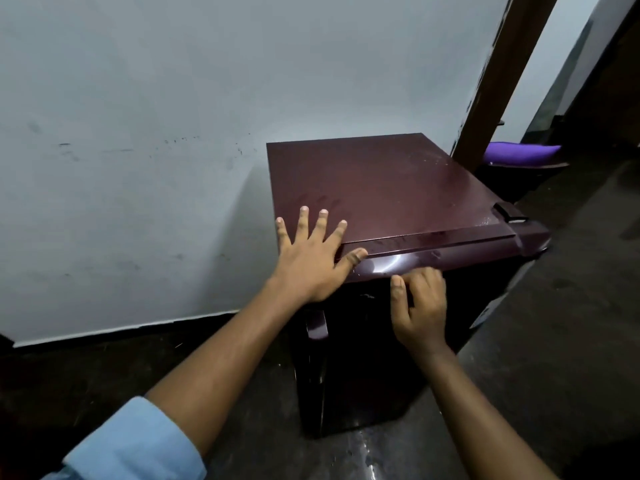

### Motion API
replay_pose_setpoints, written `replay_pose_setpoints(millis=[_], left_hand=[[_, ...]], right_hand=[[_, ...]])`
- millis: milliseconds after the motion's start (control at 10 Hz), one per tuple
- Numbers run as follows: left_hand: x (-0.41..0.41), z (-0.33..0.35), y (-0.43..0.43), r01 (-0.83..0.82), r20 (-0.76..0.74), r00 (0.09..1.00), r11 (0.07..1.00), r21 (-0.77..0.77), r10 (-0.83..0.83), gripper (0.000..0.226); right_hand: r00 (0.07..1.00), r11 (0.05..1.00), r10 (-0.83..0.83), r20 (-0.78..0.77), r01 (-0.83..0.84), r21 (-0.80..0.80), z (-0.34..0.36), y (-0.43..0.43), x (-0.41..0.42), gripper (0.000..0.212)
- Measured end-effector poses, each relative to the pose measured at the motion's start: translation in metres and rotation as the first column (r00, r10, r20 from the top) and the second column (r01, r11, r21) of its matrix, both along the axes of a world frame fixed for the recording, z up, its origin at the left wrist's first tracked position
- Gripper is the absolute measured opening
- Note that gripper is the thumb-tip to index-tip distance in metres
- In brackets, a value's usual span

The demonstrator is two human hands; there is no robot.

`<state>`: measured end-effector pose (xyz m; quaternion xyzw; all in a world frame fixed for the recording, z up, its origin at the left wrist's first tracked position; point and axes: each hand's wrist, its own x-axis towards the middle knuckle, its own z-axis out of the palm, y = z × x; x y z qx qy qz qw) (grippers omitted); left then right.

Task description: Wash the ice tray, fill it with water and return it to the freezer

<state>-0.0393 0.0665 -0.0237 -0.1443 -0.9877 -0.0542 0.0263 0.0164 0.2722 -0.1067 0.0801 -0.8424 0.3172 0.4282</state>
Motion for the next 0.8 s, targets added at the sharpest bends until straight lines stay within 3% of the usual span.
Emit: replay_pose_setpoints(millis=[100, 300, 400, 600, 800], left_hand=[[0.009, -0.011, 0.008, -0.052, -0.076, 0.996, 0.999, -0.016, 0.051, 0.092], [0.004, -0.018, 0.014, -0.139, -0.102, 0.985, 0.990, -0.003, 0.138, 0.102], [0.003, -0.017, 0.015, -0.158, -0.082, 0.984, 0.986, 0.045, 0.161, 0.103], [0.011, -0.017, 0.014, -0.157, -0.132, 0.977, 0.983, 0.092, 0.168, 0.097], [0.022, -0.010, 0.021, -0.164, -0.176, 0.971, 0.987, -0.001, 0.161, 0.096]], right_hand=[[0.997, 0.960, -0.071, -0.007, 0.070, 0.272, 0.030, 0.016, -0.029, 0.029], [0.940, 0.842, -0.072, 0.333, -0.122, 0.526, 0.052, 0.025, -0.069, 0.081], [0.897, 0.804, -0.118, 0.425, -0.165, 0.571, 0.055, 0.023, -0.070, 0.095], [0.858, 0.798, -0.135, 0.496, -0.203, 0.568, 0.063, 0.022, -0.065, 0.102], [0.853, 0.822, -0.098, 0.513, -0.221, 0.525, 0.071, 0.028, -0.053, 0.104]])
